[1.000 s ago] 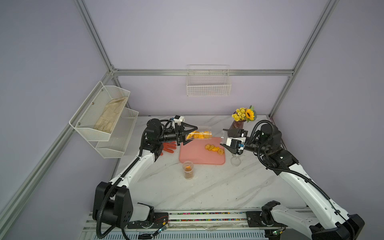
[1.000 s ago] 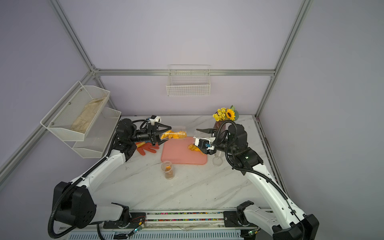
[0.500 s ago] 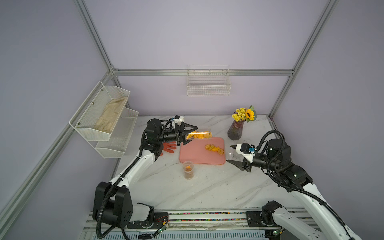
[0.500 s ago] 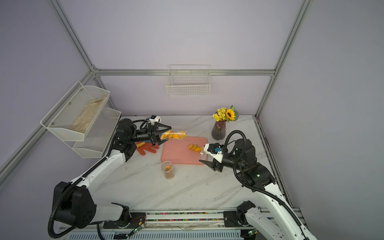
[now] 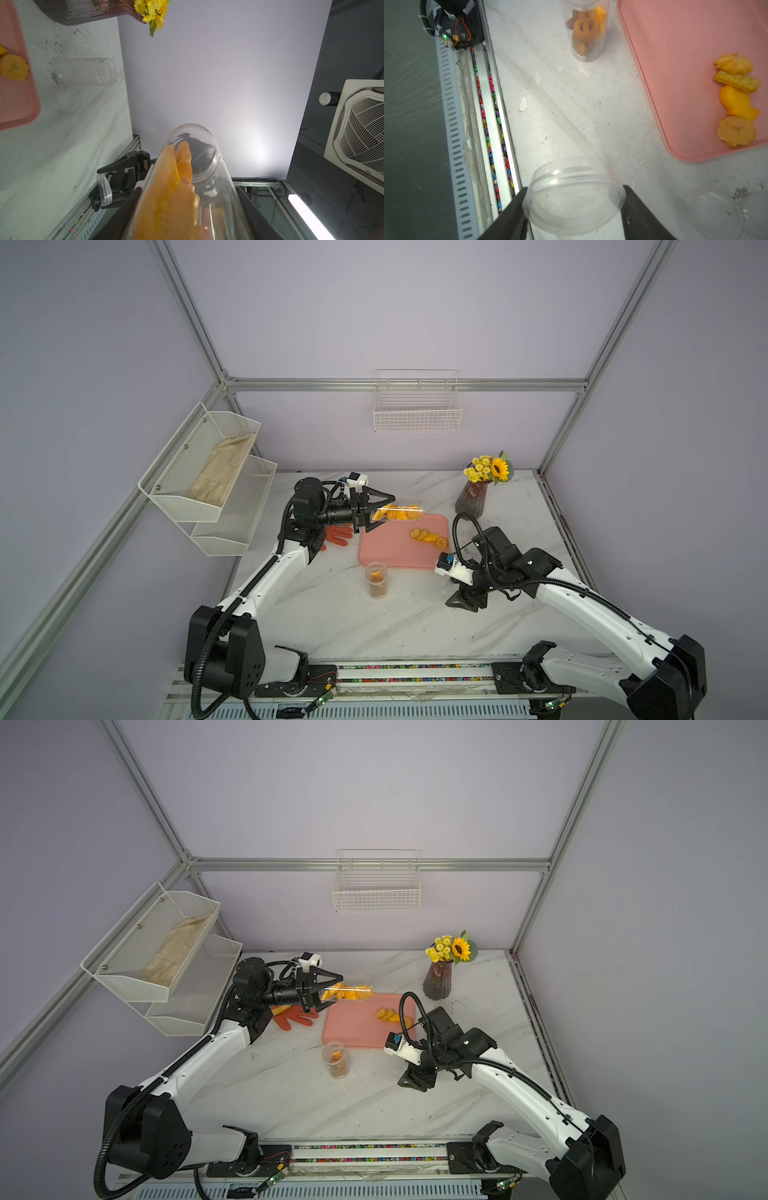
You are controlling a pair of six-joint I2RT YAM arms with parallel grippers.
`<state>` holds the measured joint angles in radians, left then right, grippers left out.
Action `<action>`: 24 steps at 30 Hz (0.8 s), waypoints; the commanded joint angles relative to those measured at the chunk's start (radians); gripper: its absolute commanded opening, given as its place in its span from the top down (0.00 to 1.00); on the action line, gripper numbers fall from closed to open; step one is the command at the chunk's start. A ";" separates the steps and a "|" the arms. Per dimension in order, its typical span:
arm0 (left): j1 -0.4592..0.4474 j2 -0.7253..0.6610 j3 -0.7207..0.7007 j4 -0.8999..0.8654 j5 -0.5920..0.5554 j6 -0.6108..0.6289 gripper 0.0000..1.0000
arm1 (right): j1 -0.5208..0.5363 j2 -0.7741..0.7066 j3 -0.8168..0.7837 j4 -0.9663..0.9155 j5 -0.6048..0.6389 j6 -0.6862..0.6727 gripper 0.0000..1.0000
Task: Pour the cookies out of the jar
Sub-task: Place the lid at the center of the board.
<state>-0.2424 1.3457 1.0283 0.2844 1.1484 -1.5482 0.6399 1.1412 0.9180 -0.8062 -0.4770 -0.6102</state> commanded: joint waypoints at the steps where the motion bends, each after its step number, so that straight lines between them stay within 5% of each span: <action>1: 0.005 -0.046 -0.002 -0.026 0.005 0.065 0.38 | 0.022 0.025 -0.003 -0.027 0.094 0.039 0.35; 24: 0.029 -0.043 -0.017 -0.183 0.003 0.208 0.38 | 0.030 0.378 0.028 0.012 0.372 0.114 0.32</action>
<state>-0.2222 1.3346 1.0279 0.0895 1.1400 -1.3750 0.6640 1.4994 0.9237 -0.7933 -0.1375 -0.5152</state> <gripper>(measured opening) 0.619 0.678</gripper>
